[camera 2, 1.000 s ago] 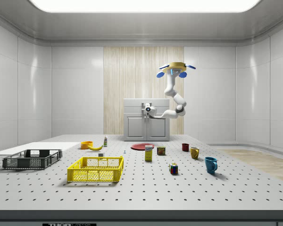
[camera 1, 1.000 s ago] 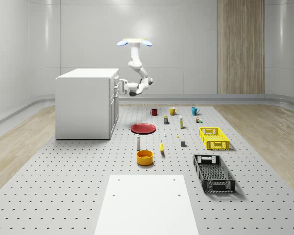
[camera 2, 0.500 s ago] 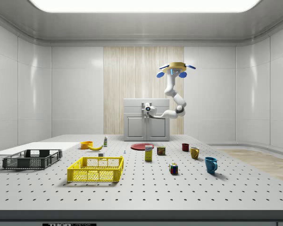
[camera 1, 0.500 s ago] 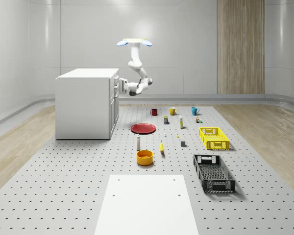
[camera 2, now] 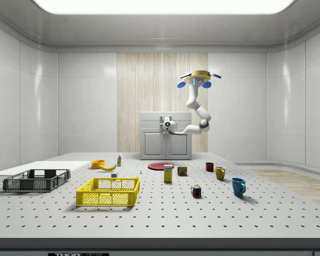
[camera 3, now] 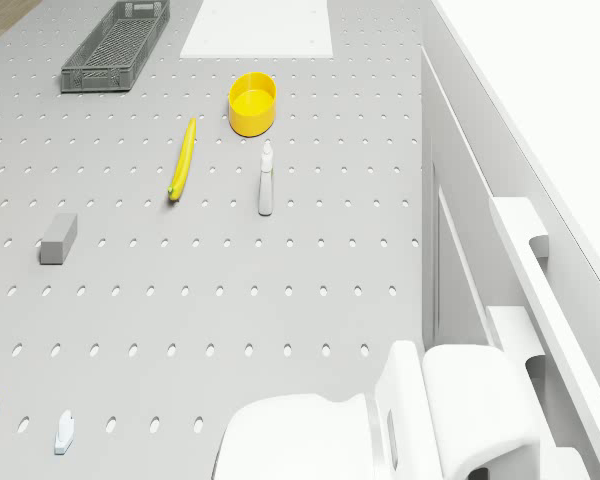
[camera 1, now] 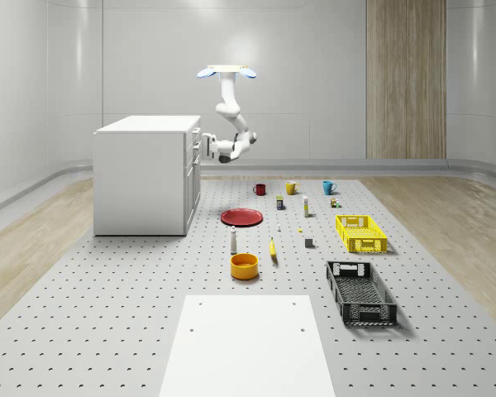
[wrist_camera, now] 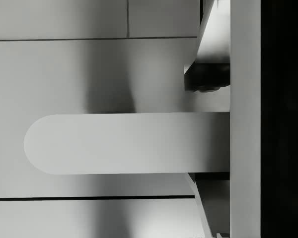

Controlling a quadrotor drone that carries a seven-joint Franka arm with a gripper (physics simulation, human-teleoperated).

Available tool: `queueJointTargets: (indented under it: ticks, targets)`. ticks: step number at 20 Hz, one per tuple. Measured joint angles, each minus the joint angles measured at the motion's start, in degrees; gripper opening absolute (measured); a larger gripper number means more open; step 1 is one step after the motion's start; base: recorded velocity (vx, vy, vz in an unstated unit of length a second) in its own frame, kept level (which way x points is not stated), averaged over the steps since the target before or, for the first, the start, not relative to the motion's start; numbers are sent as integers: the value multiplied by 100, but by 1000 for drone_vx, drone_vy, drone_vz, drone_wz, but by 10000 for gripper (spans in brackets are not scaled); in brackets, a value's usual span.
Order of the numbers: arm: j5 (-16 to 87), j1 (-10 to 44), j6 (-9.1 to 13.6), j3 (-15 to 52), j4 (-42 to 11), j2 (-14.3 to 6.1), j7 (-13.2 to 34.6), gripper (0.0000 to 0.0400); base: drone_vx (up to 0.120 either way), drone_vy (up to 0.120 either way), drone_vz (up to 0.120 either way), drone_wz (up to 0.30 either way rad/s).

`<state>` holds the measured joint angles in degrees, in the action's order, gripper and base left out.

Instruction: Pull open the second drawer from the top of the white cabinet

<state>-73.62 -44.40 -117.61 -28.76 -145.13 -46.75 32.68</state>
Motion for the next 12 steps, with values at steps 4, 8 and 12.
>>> queueJointTargets:
  ticks: [4,8,12]
  targets:
    - [74,79,113,-70,-17,-35,49,160,0,0,0,0]
    - [182,165,237,-156,-26,-84,117,156,0,0,0,0]
    - [204,218,312,-202,-35,-92,88,148,0,0,0,0]
